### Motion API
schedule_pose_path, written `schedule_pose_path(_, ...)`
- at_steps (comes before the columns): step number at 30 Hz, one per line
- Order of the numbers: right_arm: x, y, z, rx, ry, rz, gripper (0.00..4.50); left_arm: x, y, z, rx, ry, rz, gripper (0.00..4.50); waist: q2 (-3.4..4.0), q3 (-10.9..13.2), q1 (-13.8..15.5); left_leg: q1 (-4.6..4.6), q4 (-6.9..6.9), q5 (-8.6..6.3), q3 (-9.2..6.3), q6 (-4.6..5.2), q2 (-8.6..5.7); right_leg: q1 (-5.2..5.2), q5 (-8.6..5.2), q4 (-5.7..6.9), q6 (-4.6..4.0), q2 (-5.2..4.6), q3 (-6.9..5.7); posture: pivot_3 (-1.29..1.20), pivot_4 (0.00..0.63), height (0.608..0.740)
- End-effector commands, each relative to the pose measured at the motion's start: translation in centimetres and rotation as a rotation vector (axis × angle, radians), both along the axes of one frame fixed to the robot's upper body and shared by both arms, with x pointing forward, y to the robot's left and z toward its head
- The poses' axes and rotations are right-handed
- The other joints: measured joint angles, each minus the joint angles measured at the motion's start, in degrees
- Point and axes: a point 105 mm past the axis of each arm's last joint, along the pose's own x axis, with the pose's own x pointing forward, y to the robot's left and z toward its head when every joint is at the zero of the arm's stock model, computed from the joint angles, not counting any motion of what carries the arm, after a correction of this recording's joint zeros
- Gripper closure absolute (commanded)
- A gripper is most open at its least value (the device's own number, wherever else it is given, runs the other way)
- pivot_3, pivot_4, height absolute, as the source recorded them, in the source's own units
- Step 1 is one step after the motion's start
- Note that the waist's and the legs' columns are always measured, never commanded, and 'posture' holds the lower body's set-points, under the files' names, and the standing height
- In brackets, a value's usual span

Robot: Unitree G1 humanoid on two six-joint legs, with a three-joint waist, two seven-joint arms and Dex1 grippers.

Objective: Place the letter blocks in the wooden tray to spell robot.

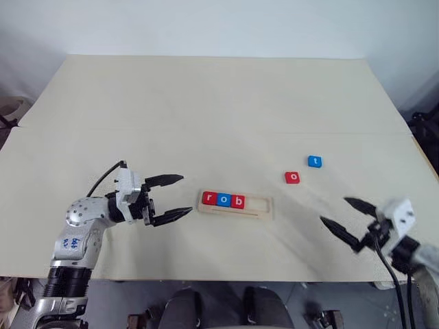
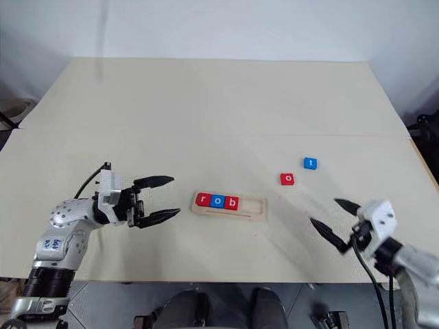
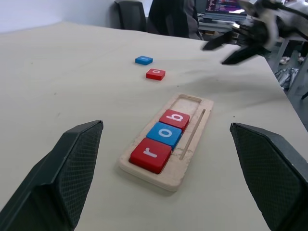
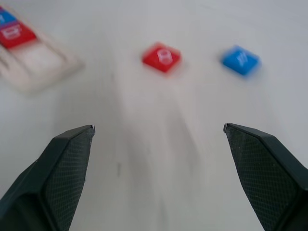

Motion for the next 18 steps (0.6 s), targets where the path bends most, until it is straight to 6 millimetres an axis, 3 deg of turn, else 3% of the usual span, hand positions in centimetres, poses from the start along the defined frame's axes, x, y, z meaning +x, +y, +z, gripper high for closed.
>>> schedule_pose_path(1,-1.3,-0.9,1.4,-0.038,-0.118,-0.06,0.01,0.3,-0.2,0.5,0.01,-0.024,-0.035,0.0,0.0,0.0,-0.11,0.05,0.0,0.0,0.01,0.0,0.01,0.01,0.0,0.04,0.0,0.01,0.01,0.0,0.15,0.74)
schedule_pose_path(5,-1.4,-0.6,1.1,-0.016,-0.124,-0.064,0.01,0.7,-0.3,0.7,0.017,-0.042,-0.057,0.0,0.01,-0.01,-0.98,0.12,-0.01,0.01,0.03,-0.01,0.06,0.0,-0.02,0.08,-0.04,0.05,0.09,0.0,0.15,0.74)
schedule_pose_path(10,0.7,0.9,2.3,0.037,-0.11,-0.022,0.01,0.3,-0.7,0.7,0.028,-0.066,-0.101,0.0,0.03,-0.01,-1.42,0.11,-0.02,0.01,-0.31,-0.02,0.06,-0.02,-0.02,0.08,-0.04,0.05,0.13,0.0,0.15,0.74)
schedule_pose_path(18,6.9,2.7,4.0,0.039,0.03,-0.008,0.01,-0.4,-0.9,0.4,0.027,-0.078,-0.096,0.0,0.03,-0.01,-1.3,0.08,0.01,0.01,-0.41,-0.01,0.05,-0.05,-0.02,0.09,-0.04,0.01,0.12,0.0,0.15,0.74)
